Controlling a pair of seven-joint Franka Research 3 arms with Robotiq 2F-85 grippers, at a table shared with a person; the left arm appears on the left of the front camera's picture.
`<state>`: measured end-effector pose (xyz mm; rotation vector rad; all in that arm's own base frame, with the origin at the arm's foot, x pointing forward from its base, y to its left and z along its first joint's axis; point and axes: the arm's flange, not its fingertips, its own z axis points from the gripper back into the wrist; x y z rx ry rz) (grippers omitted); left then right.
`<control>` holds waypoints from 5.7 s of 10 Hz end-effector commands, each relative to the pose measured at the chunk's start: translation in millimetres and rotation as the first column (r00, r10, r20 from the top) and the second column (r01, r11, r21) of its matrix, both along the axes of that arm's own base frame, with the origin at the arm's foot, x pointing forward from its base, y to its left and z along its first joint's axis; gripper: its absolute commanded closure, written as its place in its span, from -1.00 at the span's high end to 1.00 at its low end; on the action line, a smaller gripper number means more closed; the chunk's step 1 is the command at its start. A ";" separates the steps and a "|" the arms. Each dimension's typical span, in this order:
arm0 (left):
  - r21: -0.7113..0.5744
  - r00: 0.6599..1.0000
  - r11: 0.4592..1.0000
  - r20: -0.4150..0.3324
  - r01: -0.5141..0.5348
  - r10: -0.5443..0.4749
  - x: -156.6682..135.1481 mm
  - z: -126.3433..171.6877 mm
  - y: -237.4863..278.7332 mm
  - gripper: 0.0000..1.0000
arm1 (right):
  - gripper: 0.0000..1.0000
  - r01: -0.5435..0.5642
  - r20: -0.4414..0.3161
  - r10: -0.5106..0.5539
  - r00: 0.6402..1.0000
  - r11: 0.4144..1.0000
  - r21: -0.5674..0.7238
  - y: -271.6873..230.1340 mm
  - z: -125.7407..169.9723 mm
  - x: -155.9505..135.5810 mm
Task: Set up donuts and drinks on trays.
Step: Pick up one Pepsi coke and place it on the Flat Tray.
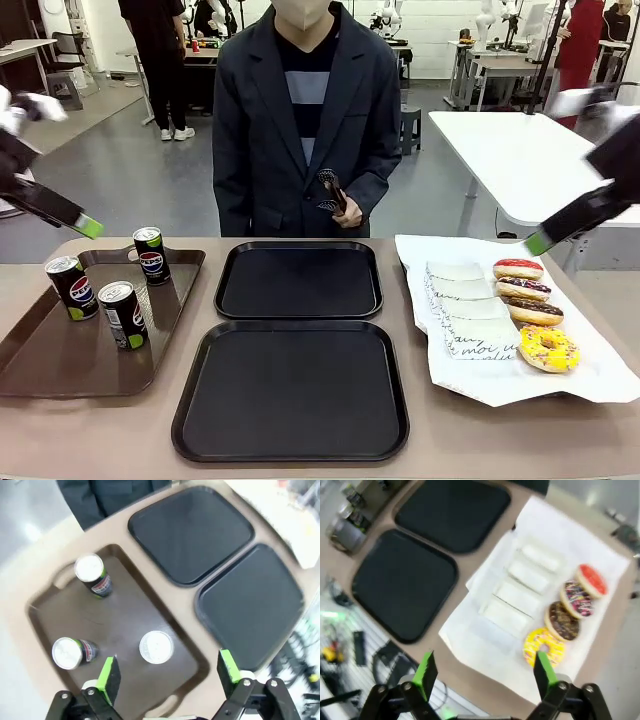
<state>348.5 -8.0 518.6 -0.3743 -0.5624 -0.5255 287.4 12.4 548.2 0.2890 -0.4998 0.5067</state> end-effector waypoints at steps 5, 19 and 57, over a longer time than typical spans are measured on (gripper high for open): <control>-0.581 0.885 0.688 -0.416 -0.435 0.209 18.5 -42.8 142.5 1.00 | 1.00 0.460 -0.318 -0.375 0.871 0.390 0.798 -153.1 -70.5 -41.9; -0.521 0.840 0.669 -0.435 -0.529 0.325 -9.4 -39.8 194.6 1.00 | 1.00 0.542 -0.534 -0.241 0.811 0.653 0.529 -183.1 -69.5 -90.4; 0.337 0.747 0.829 -0.369 -0.447 0.553 56.9 -62.3 -62.4 1.00 | 1.00 0.542 -0.534 -0.241 0.811 0.653 0.529 -183.1 -69.5 -90.4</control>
